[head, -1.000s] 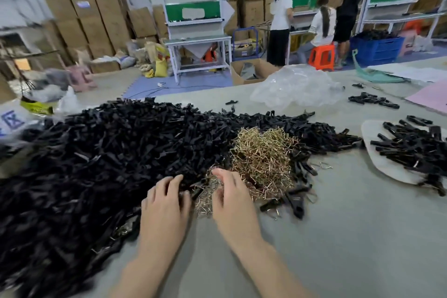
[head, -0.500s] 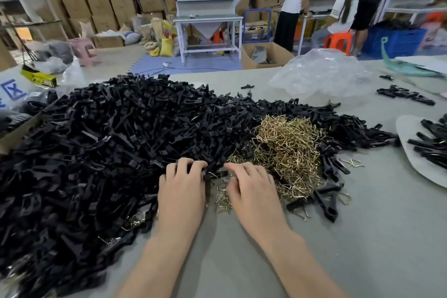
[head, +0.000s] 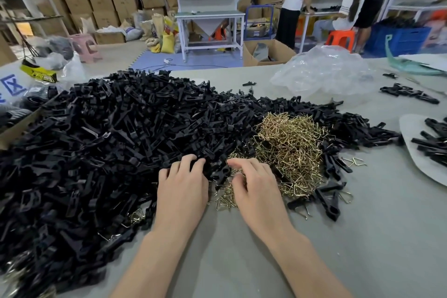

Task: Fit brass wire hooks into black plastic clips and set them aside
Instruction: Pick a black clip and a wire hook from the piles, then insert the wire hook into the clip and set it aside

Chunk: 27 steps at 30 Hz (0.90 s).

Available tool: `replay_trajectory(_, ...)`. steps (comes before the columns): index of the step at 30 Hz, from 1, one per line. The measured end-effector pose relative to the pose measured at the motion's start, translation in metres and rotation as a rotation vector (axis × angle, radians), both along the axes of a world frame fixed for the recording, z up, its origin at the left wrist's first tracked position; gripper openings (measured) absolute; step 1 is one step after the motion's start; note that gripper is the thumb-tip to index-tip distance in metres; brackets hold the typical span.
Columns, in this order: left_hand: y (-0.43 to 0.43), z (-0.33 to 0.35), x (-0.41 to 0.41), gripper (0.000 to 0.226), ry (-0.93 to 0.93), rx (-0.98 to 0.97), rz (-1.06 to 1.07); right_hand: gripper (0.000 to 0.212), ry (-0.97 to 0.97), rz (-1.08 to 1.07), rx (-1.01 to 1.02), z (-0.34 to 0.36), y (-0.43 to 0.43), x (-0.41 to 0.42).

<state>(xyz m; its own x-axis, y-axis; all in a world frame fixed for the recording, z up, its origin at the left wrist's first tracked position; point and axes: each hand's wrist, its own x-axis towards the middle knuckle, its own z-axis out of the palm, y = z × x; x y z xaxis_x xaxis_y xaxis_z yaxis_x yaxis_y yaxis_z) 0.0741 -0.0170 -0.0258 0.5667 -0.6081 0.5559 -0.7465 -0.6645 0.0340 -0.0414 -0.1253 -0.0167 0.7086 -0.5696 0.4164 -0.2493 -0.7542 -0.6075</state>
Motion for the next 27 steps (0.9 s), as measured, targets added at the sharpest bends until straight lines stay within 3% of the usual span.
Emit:
replay_trajectory(8, -0.001, 0.009, -0.009, 0.024, 0.131, -0.137, -0.232, 0.036, -0.057, 0.014, 0.069, 0.003, -0.001, -0.001)
replay_trajectory(13, 0.001, 0.019, -0.013, 0.025, 0.476, -0.58, -0.297, 0.033, -0.172, 0.044, 0.202, 0.006, 0.0, -0.002)
replay_trajectory(16, 0.002, 0.025, -0.012, 0.023, 0.653, -0.839, -0.248, 0.032, -0.251, 0.082, 0.415, 0.009, 0.0, -0.002)
replay_trajectory(20, 0.004, 0.031, -0.009, 0.023, 1.026, -1.168, -0.252, 0.03, -0.302, 0.182, 0.709, 0.012, 0.001, 0.002)
replay_trajectory(23, 0.006, 0.034, -0.016, 0.025, 1.107, -1.199, -0.295, 0.028, -0.296, 0.302, 0.771, 0.011, 0.003, 0.004)
replay_trajectory(27, 0.003, 0.034, -0.029, 0.023, 1.012, -1.06, -0.317, 0.033, -0.245, 0.392, 0.686, 0.008, 0.009, 0.005)
